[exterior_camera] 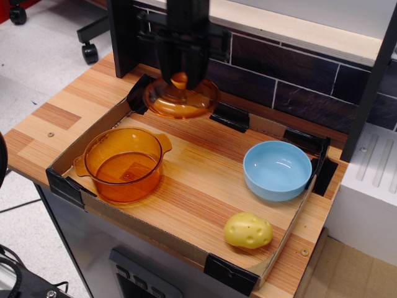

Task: Take lid off pot

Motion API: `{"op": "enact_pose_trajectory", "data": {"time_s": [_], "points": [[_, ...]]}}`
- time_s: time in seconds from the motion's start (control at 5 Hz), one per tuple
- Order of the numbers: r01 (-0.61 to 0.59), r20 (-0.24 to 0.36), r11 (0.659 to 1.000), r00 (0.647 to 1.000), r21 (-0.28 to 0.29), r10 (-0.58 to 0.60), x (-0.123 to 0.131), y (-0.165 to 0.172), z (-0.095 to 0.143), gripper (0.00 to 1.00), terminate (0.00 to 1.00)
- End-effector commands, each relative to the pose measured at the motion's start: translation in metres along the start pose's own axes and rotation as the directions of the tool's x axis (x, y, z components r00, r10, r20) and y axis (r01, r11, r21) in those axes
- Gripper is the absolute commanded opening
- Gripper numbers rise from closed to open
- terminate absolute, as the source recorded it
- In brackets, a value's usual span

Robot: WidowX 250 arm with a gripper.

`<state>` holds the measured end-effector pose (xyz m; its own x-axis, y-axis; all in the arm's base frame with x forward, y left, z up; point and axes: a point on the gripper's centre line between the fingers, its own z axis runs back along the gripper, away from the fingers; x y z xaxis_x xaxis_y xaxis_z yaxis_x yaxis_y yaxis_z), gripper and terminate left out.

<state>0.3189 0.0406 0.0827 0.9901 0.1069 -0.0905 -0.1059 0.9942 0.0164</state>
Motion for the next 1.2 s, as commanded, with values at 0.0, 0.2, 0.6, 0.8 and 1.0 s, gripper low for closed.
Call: {"op": "enact_pose_trajectory", "data": {"time_s": [0.0, 0.2, 0.6, 0.8, 1.0], "points": [[-0.01, 0.06, 0.999, 0.998, 0.043, 0.007, 0.01, -0.009, -0.017, 0.0, 0.0], [0.001, 0.037, 0.999, 0.999, 0.043, -0.002, 0.008, -0.01, -0.024, 1.0, 0.0], [0.041, 0.081, 0.999, 0.996, 0.026, -0.043, -0.002, -0.011, -0.026, 1.0, 0.0], [0.057, 0.092, 0.998, 0.994, -0.007, -0.056, -0.007, -0.008, -0.019, 1.0, 0.0], [0.076, 0.101, 0.997, 0.992, -0.023, -0.073, -0.013, -0.004, -0.008, 1.0, 0.0]]}}
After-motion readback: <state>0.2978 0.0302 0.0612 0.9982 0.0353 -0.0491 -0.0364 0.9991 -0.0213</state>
